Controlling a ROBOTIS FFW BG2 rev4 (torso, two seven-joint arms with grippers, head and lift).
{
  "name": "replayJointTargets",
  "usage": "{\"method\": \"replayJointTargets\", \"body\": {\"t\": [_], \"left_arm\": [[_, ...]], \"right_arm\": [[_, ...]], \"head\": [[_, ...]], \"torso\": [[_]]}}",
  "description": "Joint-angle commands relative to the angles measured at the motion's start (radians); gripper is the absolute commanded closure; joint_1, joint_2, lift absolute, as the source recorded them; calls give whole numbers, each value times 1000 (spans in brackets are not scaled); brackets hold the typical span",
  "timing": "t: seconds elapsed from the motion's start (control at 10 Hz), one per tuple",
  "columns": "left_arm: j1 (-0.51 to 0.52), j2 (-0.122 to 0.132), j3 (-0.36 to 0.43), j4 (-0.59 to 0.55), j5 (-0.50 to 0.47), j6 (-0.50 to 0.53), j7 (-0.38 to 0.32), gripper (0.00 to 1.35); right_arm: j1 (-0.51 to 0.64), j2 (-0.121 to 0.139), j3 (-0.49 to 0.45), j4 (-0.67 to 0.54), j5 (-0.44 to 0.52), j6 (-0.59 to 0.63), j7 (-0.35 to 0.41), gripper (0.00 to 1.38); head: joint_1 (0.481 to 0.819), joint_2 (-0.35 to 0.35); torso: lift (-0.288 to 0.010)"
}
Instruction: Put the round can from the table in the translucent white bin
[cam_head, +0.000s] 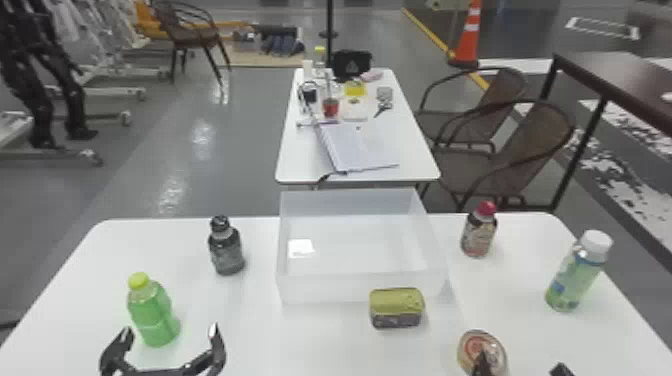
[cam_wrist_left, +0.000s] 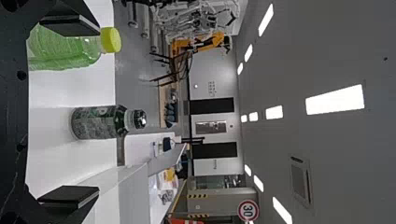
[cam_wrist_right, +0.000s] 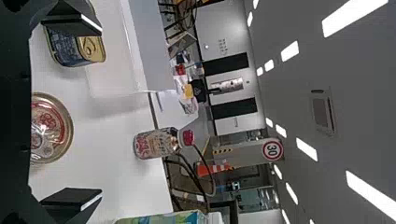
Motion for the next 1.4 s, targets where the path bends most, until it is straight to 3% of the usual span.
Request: {"method": "replayJointTargets", "body": {"t": [0.0,0.3,1.3], "left_arm": [[0,-3,0,3,4,-3,-1,104],[-3,-3,0,9,10,-8,-4,104],[-12,-3,3,36,31,-43,-9,104]], "right_arm": [[-15,-6,-1,29,-28,-3,2,84],[-51,-42,1,76,-46,-3,28,84],[-157,-82,-1,265,-43,20,84,84]], "head": [[549,0],[549,0],[549,0]], "torso": [[-100],[-100],[-100]]}}
